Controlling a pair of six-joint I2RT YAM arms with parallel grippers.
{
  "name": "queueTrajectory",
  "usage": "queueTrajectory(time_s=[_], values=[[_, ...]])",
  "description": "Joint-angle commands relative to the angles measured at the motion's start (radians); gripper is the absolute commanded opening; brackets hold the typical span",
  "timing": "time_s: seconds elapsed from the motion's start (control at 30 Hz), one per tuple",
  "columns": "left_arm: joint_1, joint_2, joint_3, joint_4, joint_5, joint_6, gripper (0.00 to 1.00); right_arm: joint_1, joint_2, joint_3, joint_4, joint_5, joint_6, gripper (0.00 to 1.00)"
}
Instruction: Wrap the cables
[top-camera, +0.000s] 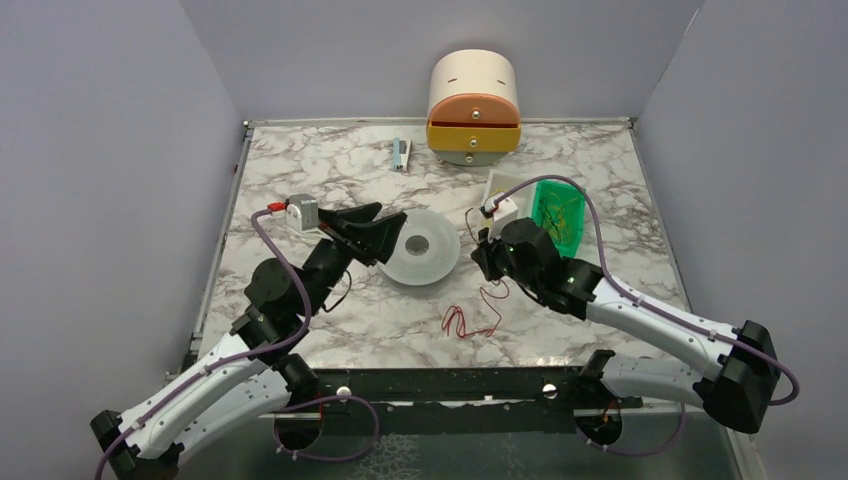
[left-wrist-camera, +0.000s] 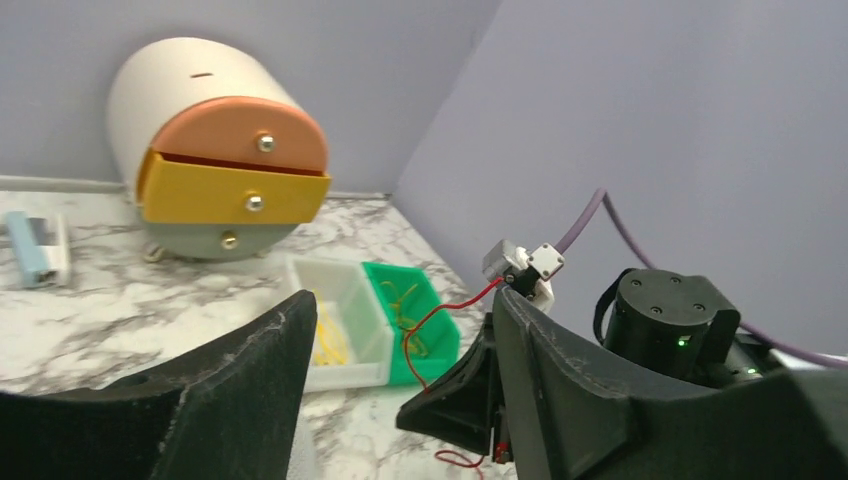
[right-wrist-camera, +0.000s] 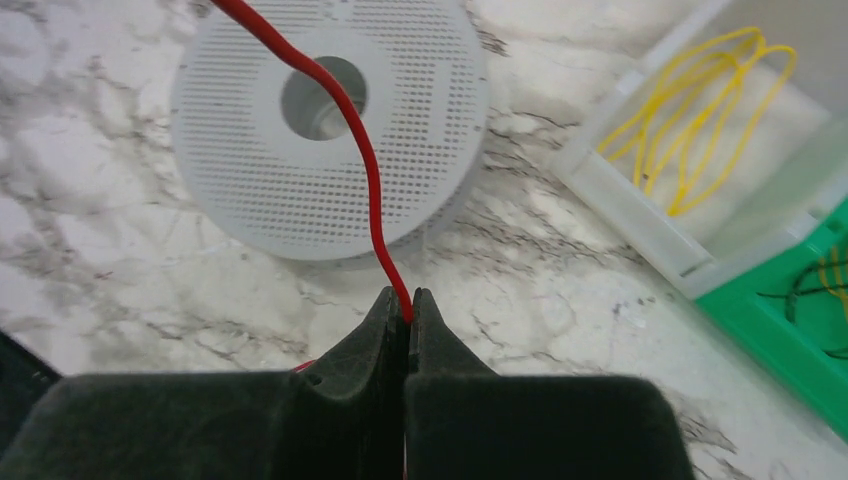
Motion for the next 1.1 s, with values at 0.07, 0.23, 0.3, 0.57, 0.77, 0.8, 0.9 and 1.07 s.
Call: queueTrajectory(time_s=[0.07, 0.23, 0.3, 0.57, 0.77, 0.8, 0.9, 1.07], values=[[0.003, 0.006, 0.147, -0.298, -0.087, 0.151, 0.73, 0.003, 0.060, 0.061, -0.118, 0.271, -0.040, 0.01], [0.002, 0.017, 0.210, -0.424, -0.050, 0.214, 0.76, 0.002, -0.013, -0.056, 0.124, 0.218, -0.272, 0.01], [0.002, 0.023, 0.232, -0.463, -0.034, 0.227, 0.76, 0.003, -0.061, -0.133, 0.268, 0.176, -0.355, 0.01], [0.003, 0.066, 0.323, -0.593, 0.059, 0.223, 0.78, 0.003, -0.041, -0.214, 0.506, 0.055, -0.625, 0.01], [0.002, 0.128, 0.386, -0.663, 0.180, 0.197, 0.79, 0.003, -0.044, -0.290, 0.701, -0.107, -0.816, 0.01], [0.003, 0.137, 0.390, -0.667, 0.201, 0.193, 0.79, 0.003, -0.037, -0.300, 0.737, -0.125, -0.843, 0.01], [0.003, 0.164, 0.384, -0.671, 0.268, 0.160, 0.79, 0.004, -0.009, -0.330, 0.845, -0.184, -0.926, 0.01], [0.003, 0.210, 0.364, -0.673, 0.362, 0.102, 0.79, 0.014, 0.058, -0.363, 1.012, -0.204, -1.049, 0.01]])
